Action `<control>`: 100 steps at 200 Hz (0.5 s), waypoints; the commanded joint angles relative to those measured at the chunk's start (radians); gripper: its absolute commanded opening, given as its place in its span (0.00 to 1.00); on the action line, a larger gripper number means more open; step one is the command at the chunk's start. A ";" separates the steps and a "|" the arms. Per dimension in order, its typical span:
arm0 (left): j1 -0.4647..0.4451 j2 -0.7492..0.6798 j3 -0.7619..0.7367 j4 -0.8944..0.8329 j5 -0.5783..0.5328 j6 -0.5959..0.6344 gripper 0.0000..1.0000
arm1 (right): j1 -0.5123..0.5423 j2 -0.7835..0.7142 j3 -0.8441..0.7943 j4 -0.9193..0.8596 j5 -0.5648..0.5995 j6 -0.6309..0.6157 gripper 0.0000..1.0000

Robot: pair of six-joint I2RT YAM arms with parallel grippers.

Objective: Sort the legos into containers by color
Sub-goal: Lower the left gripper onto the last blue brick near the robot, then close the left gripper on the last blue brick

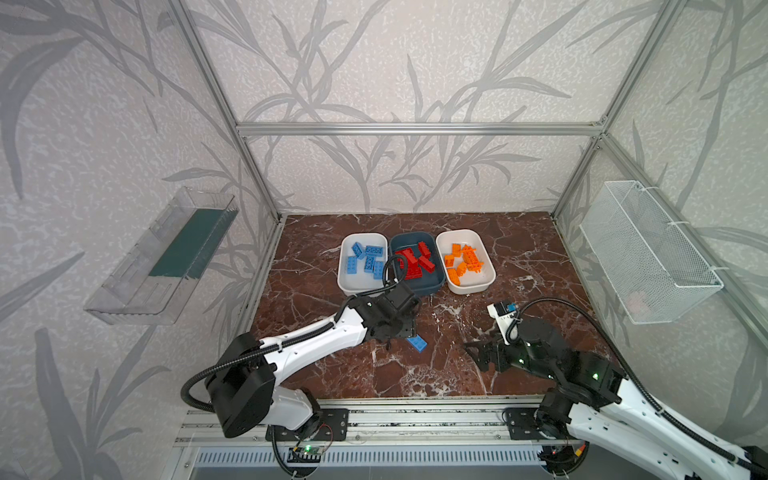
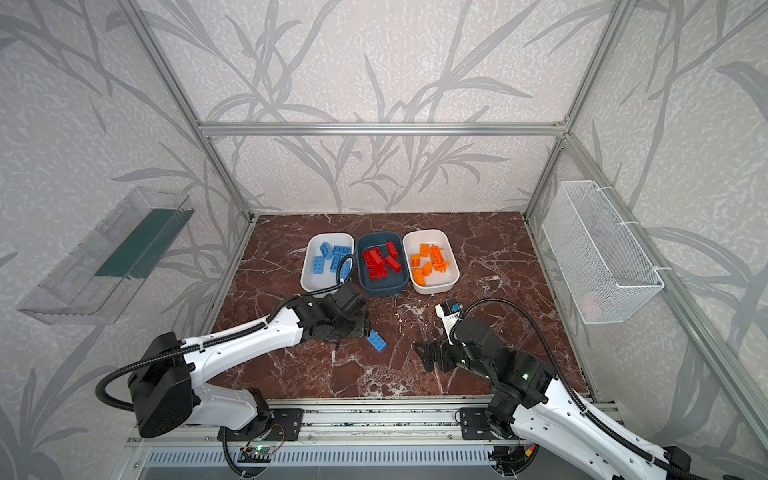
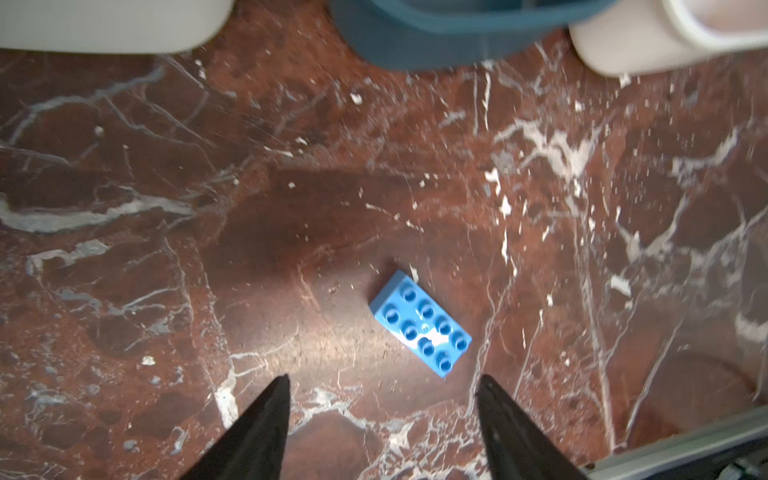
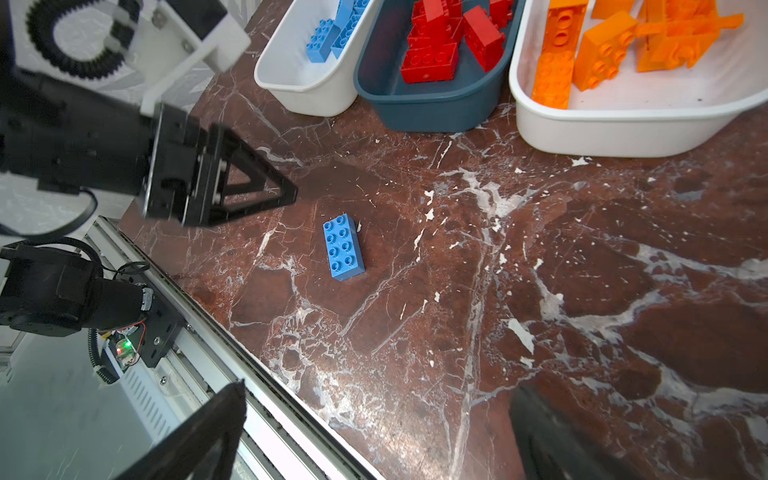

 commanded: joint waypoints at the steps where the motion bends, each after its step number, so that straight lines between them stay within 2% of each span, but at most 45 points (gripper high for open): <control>1: -0.073 -0.017 -0.021 0.043 -0.076 -0.146 0.74 | -0.003 -0.041 -0.007 -0.057 0.022 0.022 0.99; 36: -0.143 0.060 -0.019 0.096 -0.093 -0.231 0.81 | -0.003 -0.072 -0.010 -0.073 0.012 0.029 0.99; 100: -0.150 0.237 0.079 0.078 -0.091 -0.247 0.84 | -0.003 -0.171 -0.027 -0.125 0.026 0.042 0.99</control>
